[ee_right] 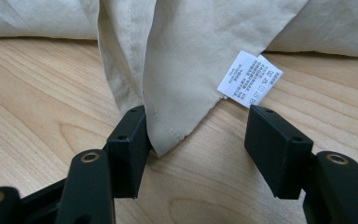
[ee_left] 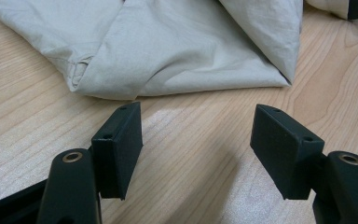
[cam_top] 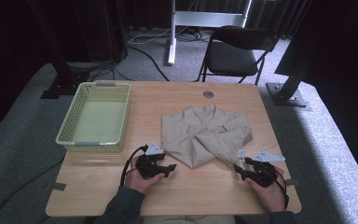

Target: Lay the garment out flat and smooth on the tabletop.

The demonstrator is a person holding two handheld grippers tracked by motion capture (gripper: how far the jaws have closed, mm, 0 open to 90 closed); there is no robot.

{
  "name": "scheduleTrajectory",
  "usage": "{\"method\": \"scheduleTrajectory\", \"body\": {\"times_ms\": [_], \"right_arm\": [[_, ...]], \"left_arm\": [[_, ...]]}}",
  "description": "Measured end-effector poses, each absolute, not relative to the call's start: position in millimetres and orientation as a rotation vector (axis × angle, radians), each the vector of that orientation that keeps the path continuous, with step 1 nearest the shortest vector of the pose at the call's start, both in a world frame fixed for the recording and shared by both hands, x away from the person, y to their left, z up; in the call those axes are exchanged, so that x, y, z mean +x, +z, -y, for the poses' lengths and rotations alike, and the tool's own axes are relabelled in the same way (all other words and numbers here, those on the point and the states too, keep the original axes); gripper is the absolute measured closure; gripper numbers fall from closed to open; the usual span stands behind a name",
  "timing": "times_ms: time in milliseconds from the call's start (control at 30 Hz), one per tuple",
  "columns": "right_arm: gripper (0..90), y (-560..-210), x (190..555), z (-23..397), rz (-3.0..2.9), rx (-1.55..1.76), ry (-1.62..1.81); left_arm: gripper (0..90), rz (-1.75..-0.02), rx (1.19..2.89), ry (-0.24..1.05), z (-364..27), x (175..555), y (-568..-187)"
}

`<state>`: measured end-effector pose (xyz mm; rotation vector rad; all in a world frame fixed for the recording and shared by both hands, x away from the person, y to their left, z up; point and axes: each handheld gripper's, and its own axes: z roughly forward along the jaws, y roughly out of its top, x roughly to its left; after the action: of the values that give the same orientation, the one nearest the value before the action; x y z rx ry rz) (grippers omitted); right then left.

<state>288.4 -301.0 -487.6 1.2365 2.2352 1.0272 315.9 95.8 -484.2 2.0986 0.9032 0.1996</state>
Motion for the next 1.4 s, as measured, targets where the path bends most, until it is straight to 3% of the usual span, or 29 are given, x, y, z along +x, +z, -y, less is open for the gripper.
{"method": "scheduleTrajectory", "body": {"times_ms": [1400], "right_arm": [[48.8, -463.5, 271.0, 292.8, -2.141, 1.16, 1.136]], "left_arm": [[34.8, -0.918, 2.078, 0.169, -96.7, 317.7, -484.3]]}}
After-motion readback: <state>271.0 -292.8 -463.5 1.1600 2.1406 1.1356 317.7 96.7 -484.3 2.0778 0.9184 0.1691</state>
